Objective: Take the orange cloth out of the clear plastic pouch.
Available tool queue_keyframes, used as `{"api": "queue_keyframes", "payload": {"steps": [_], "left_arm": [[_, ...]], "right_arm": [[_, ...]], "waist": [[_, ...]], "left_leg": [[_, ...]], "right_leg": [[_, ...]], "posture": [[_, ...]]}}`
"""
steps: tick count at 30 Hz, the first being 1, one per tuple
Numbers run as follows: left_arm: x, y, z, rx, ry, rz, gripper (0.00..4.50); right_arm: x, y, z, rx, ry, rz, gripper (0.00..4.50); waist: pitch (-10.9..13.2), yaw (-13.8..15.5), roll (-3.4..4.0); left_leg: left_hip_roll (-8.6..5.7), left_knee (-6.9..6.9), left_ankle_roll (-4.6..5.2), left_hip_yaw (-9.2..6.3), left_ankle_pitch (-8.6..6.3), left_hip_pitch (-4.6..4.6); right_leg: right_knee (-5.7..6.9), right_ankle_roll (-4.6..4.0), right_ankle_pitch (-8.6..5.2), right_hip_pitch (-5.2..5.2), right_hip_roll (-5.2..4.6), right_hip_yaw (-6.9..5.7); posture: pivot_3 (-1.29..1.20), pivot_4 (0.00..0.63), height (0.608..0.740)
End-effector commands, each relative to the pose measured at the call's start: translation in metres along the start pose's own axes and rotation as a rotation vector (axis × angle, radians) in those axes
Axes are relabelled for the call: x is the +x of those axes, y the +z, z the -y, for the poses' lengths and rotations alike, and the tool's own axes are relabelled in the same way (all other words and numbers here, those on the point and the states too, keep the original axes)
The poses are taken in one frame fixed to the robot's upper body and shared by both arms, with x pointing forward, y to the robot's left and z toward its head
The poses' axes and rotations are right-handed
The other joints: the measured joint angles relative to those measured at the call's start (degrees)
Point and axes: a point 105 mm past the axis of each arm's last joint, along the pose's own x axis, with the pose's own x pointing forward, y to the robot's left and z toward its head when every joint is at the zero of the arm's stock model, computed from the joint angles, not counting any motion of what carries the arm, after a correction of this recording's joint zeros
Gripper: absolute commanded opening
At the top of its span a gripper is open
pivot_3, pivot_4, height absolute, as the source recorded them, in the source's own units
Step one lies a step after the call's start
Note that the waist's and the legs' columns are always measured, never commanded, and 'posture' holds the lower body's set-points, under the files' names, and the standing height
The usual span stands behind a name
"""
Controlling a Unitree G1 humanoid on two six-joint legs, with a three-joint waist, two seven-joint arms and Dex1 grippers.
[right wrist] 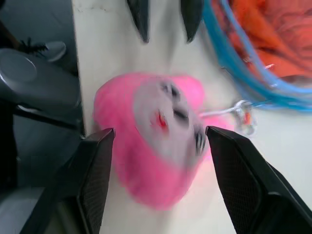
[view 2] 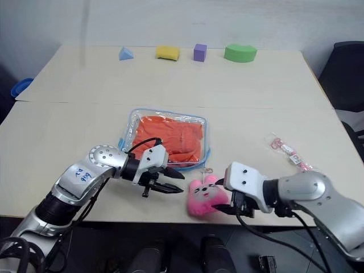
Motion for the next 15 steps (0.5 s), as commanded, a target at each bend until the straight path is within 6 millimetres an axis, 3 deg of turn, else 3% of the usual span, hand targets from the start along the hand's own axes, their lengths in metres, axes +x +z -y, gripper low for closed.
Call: {"api": "queue_keyframes", "payload": {"steps": [1, 9, 15], "left_arm": [[0.009, 0.014, 0.001, 0.04, -0.015, 0.025, 1.97], [0.02, 0.026, 0.01, 0.047, -0.048, 0.066, 1.97], [0.03, 0.011, 0.009, 0.064, -0.048, -0.022, 1.97]], "right_arm": [[-0.008, 0.001, 0.009, -0.038, -0.007, -0.009, 3.1], [-0.012, 0.001, 0.037, -0.136, -0.029, -0.047, 3.1], [0.009, 0.002, 0.073, -0.36, -0.06, -0.095, 3.1]], "waist": [[0.0, 0.01, 0.0], [0.0, -0.08, 0.0], [0.0, -0.19, 0.01]], "left_leg": [[0.0, 0.0, -0.01, 0.0, 0.0, 0.0], [0.0, 0.0, -0.04, 0.02, 0.02, 0.02], [0.01, 0.01, -0.09, 0.05, 0.05, 0.03]], "right_leg": [[-0.01, 0.0, 0.0, 0.0, 0.0, 0.0], [0.01, 0.0, 0.0, 0.0, 0.01, 0.02], [0.0, 0.0, 0.0, -0.01, 0.0, 0.04]], "posture": [[0.0, 0.15, 0.74], [0.0, 0.15, 0.74], [0.0, 0.15, 0.74]]}}
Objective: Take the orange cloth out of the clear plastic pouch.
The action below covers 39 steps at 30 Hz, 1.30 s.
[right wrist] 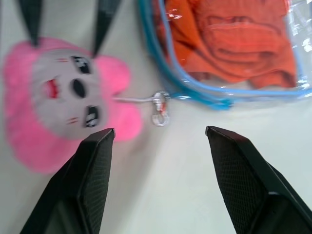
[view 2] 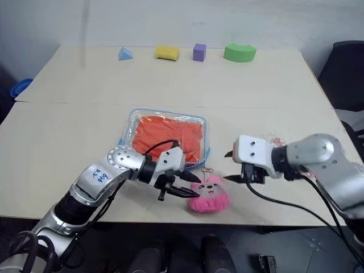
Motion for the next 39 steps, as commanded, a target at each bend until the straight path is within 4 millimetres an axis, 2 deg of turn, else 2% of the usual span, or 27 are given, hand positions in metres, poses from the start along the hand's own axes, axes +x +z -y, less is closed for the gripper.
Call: {"api": "queue_keyframes", "payload": {"steps": [1, 7, 13, 14, 17, 20, 24, 27, 39], "left_arm": [[0.007, -0.003, 0.0, 0.034, -0.007, -0.043, 1.97], [0.014, -0.006, 0.006, 0.0, -0.047, -0.05, 1.97], [0.014, -0.005, 0.011, -0.009, -0.046, -0.029, 0.18], [0.013, -0.005, 0.012, -0.01, -0.045, -0.028, 0.03], [0.011, -0.007, 0.011, -0.017, -0.025, -0.036, 0.03], [0.008, -0.009, 0.009, -0.026, 0.004, -0.046, 0.0], [-0.002, -0.013, 0.01, -0.033, 0.034, -0.058, 0.0], [-0.017, -0.019, 0.01, -0.043, 0.076, -0.074, 0.0], [-0.087, -0.049, 0.016, -0.139, 0.28, -0.156, 0.0]], "right_arm": [[0.018, -0.001, 0.013, -0.161, 0.006, -0.021, 3.1], [0.047, 0.005, 0.019, -0.31, 0.053, 0.017, 3.1], [0.066, 0.009, 0.018, -0.401, 0.083, 0.042, 3.12], [0.069, 0.008, 0.019, -0.405, 0.083, 0.043, 3.12], [0.077, 0.005, 0.021, -0.418, 0.075, 0.046, 3.12], [0.084, 0.006, 0.026, -0.41, 0.049, 0.067, 2.47], [0.084, 0.003, 0.032, -0.429, 0.038, 0.062, 1.14], [0.08, 0.002, 0.036, -0.439, 0.042, 0.059, 0.08], [0.067, -0.01, 0.055, -0.446, -0.024, 0.022, 0.03]], "waist": [[0.0, -0.05, 0.0], [0.0, 0.09, 0.0], [0.0, 0.02, 0.0], [0.0, 0.01, 0.0], [0.0, -0.04, 0.0], [0.0, -0.09, 0.0], [0.0, -0.24, 0.0], [0.0, -0.38, 0.0], [0.0, -1.4, 0.01]], "left_leg": [[0.0, 0.0, 0.0, 0.0, 0.0, 0.0], [-0.01, -0.01, -0.04, 0.01, 0.02, -0.06], [-0.01, 0.04, -0.05, -0.01, 0.03, -0.06], [-0.01, 0.04, -0.06, -0.01, 0.03, -0.06], [-0.01, 0.04, -0.07, -0.01, 0.04, -0.05], [-0.01, 0.04, -0.07, -0.01, 0.04, -0.05], [-0.01, 0.04, -0.09, -0.01, 0.05, -0.04], [0.0, 0.03, -0.1, -0.02, 0.06, -0.02], [0.02, -0.03, -0.11, -0.05, 0.06, -0.03]], "right_leg": [[-0.01, 0.0, 0.0, 0.0, 0.0, 0.0], [-0.02, 0.0, 0.0, -0.06, -0.03, -0.01], [0.0, 0.0, 0.0, -0.05, -0.04, -0.02], [0.01, 0.0, 0.0, -0.06, -0.04, -0.02], [0.01, 0.0, 0.0, -0.06, -0.04, -0.03], [0.02, 0.0, 0.0, -0.06, -0.04, -0.02], [0.03, 0.0, 0.0, -0.06, -0.03, -0.02], [0.06, 0.0, 0.0, -0.07, -0.03, -0.03], [0.04, -0.01, 0.0, -0.08, -0.03, -0.05]], "posture": [[0.0, 0.15, 0.74], [0.0, 0.15, 0.74], [0.0, 0.15, 0.74], [0.0, 0.15, 0.74], [0.0, 0.15, 0.74], [0.0, 0.15, 0.74], [0.0, 0.15, 0.74], [0.0, 0.15, 0.74], [0.0, 0.15, 0.74]]}}
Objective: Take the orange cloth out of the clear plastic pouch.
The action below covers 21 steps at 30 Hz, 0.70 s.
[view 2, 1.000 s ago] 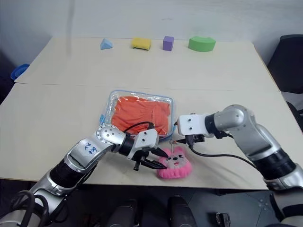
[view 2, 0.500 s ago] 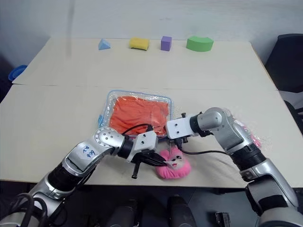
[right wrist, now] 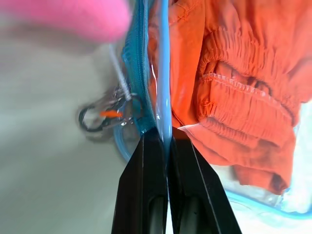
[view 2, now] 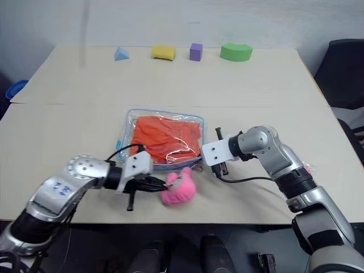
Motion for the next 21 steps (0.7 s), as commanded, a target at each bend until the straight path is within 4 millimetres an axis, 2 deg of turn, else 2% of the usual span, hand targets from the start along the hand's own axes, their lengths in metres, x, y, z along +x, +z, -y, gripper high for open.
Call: {"api": "queue_keyframes", "payload": {"steps": [1, 4, 8, 10, 13, 17, 21], "left_arm": [[-0.017, -0.009, 0.004, -0.029, 0.02, -0.026, 0.0], [-0.029, -0.02, 0.001, -0.048, 0.081, -0.054, 0.0], [-0.04, -0.027, 0.001, -0.079, 0.128, -0.061, 0.0], [-0.043, -0.029, 0.002, -0.091, 0.147, -0.057, 0.0], [-0.043, -0.028, 0.003, -0.097, 0.155, -0.046, 0.0], [-0.032, -0.02, 0.003, -0.085, 0.141, -0.013, 0.0], [-0.022, -0.006, 0.001, -0.046, 0.126, 0.031, 0.0]], "right_arm": [[-0.025, -0.018, 0.022, 0.023, -0.108, -0.078, 0.03], [-0.03, -0.019, 0.03, 0.05, -0.151, -0.072, 0.03], [-0.034, -0.024, 0.03, 0.08, -0.159, -0.077, 0.03], [-0.035, -0.022, 0.028, 0.149, -0.16, -0.04, 0.03], [-0.035, -0.018, 0.026, 0.203, -0.152, 0.001, 0.03], [-0.029, -0.011, 0.022, 0.264, -0.129, 0.039, 0.03], [-0.023, -0.007, 0.018, 0.258, -0.121, 0.039, 1.03]], "waist": [[0.0, -0.07, 0.0], [0.0, -0.17, 0.0], [0.0, -0.14, 0.01], [0.02, -0.14, 0.02], [0.04, 0.4, 0.06], [0.04, -0.01, 0.06], [0.04, -0.07, 0.06]], "left_leg": [[0.0, 0.0, 0.0, 0.0, 0.0, 0.0], [0.01, -0.01, 0.0, 0.0, 0.0, 0.0], [0.01, -0.01, 0.0, 0.0, 0.0, -0.01], [0.01, -0.02, 0.0, 0.0, -0.01, -0.01], [-0.01, -0.03, 0.01, -0.02, -0.02, -0.05], [-0.01, -0.03, 0.02, -0.01, -0.03, -0.04], [-0.01, -0.04, 0.02, 0.0, -0.02, -0.05]], "right_leg": [[0.01, 0.0, 0.0, 0.0, 0.0, 0.0], [0.0, 0.0, 0.0, 0.0, 0.0, 0.0], [-0.01, -0.01, 0.0, -0.01, -0.02, 0.0], [-0.02, -0.01, 0.0, -0.01, -0.02, 0.0], [-0.05, -0.02, -0.01, -0.01, -0.08, -0.04], [-0.04, -0.02, -0.01, 0.02, -0.06, -0.03], [-0.01, -0.01, -0.01, -0.01, -0.05, -0.03]], "posture": [[0.0, 0.15, 0.74], [0.0, 0.15, 0.74], [0.0, 0.15, 0.74], [0.0, 0.15, 0.74], [0.0, 0.15, 0.74], [0.0, 0.15, 0.74], [0.0, 0.15, 0.74]]}}
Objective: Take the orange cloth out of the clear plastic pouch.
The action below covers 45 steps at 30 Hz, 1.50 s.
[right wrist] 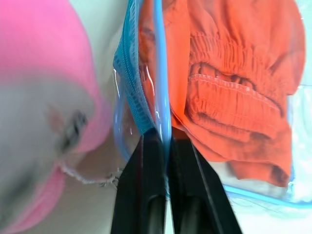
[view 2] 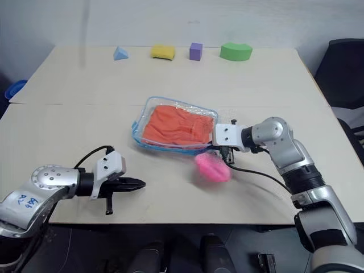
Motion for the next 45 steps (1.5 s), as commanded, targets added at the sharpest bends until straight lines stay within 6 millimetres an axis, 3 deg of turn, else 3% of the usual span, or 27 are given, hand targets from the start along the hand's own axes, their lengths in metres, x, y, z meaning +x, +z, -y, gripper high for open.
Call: {"api": "queue_keyframes", "payload": {"steps": [1, 10, 14, 22, 28, 31, 39, 43, 45], "left_arm": [[0.008, 0.02, 0.004, 0.064, -0.032, 0.069, 0.0], [0.04, 0.069, 0.009, 0.142, -0.195, 0.188, 0.0], [0.06, 0.077, 0.018, 0.186, -0.287, 0.17, 0.0], [0.096, 0.071, 0.022, 0.317, -0.332, 0.094, 0.0], [0.097, 0.081, 0.02, 0.391, -0.312, 0.148, 0.0], [0.083, 0.085, 0.022, 0.386, -0.333, 0.191, 0.58], [0.054, 0.093, 0.01, 0.413, -0.282, 0.221, 3.09], [0.057, 0.096, 0.005, 0.476, -0.246, 0.215, 4.33], [0.065, 0.097, 0.006, 0.504, -0.256, 0.211, 4.48]], "right_arm": [[-0.001, 0.012, 0.002, -0.012, -0.015, 0.037, 1.42], [0.001, 0.015, -0.002, -0.054, -0.022, 0.013, 4.47], [-0.005, 0.016, 0.003, -0.101, -0.035, -0.02, 4.47], [-0.021, 0.017, 0.017, -0.076, -0.086, -0.039, 4.47], [-0.028, 0.019, 0.019, -0.054, -0.1, -0.05, 4.47], [-0.033, 0.016, 0.019, -0.048, -0.1, -0.068, 4.5], [-0.036, 0.009, 0.019, -0.042, -0.107, -0.084, 4.5], [-0.037, 0.006, 0.019, -0.06, -0.095, -0.089, 4.5], [-0.038, 0.003, 0.019, -0.074, -0.09, -0.103, 4.5]], "waist": [[0.0, 0.0, 0.0], [0.0, 0.05, 0.0], [0.0, 0.05, 0.0], [0.0, 0.02, 0.0], [0.0, 0.12, 0.0], [0.0, 0.13, 0.0], [0.0, 0.04, 0.0], [0.0, 0.13, 0.0], [0.0, 0.23, 0.0]], "left_leg": [[0.0, 0.0, 0.0, 0.0, 0.0, 0.0], [-0.02, 0.05, -0.01, 0.01, 0.0, -0.02], [-0.02, 0.05, -0.01, 0.01, 0.01, -0.02], [-0.01, 0.05, -0.03, 0.02, 0.02, -0.01], [-0.02, 0.07, -0.04, 0.02, 0.02, -0.02], [-0.02, 0.08, -0.03, 0.03, 0.02, -0.02], [-0.02, 0.06, -0.03, 0.02, 0.02, -0.02], [-0.02, 0.07, -0.03, 0.03, 0.02, -0.02], [-0.02, 0.08, -0.03, 0.03, 0.02, -0.03]], "right_leg": [[0.0, 0.0, 0.0, 0.0, 0.0, 0.0], [0.04, 0.01, 0.0, 0.01, 0.01, -0.01], [0.05, 0.01, 0.0, 0.0, 0.02, 0.0], [0.02, 0.01, 0.0, -0.03, 0.05, 0.02], [0.01, 0.01, 0.0, -0.02, 0.02, 0.03], [0.01, 0.01, 0.0, -0.02, 0.01, 0.03], [0.01, 0.01, 0.0, -0.03, 0.02, 0.03], [0.0, 0.01, 0.0, -0.03, 0.02, 0.03], [-0.01, 0.01, 0.0, -0.02, 0.01, 0.02]], "posture": [[0.0, 0.15, 0.74], [0.0, 0.15, 0.74], [0.0, 0.15, 0.74], [0.0, 0.15, 0.74], [0.0, 0.15, 0.74], [0.0, 0.15, 0.74], [0.0, 0.15, 0.74], [0.0, 0.15, 0.74], [0.0, 0.15, 0.74]]}}
